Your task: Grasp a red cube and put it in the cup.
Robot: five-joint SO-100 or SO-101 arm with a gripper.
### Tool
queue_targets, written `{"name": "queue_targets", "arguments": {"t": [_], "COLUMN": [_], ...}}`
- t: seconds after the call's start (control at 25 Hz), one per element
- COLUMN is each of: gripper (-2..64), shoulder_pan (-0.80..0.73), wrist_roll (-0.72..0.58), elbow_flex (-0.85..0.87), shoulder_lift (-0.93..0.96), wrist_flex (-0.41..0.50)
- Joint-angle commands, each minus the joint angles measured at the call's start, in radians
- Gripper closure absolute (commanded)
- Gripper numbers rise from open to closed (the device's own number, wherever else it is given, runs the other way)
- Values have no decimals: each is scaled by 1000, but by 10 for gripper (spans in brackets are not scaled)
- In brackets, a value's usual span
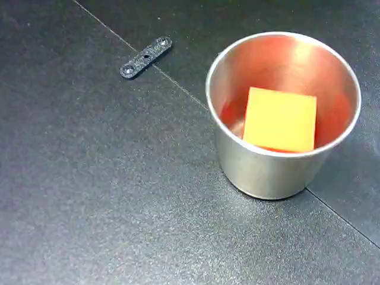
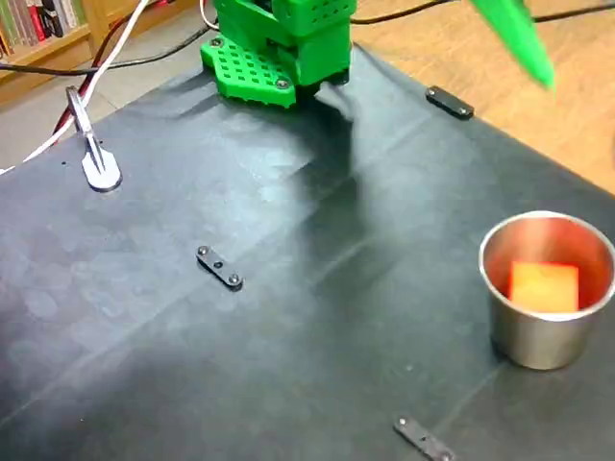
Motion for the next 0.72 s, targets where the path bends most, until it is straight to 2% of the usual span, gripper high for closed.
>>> {"name": "queue_targets", "arguments": {"t": [0.0,0.16,0.32,0.4,0.56,0.68], "gripper": [319,320,320,320,320,320], "shoulder_pan": [-21,-23,-23,-25,-25,-25], "wrist_roll": [91,293,376,379,379,379], "elbow_flex": [-3,-3,-2,-2,-2,-2], "shoulder_lift": [114,229,353,405,482,543], "wrist_flex": [6,8,26,101,316,416]}}
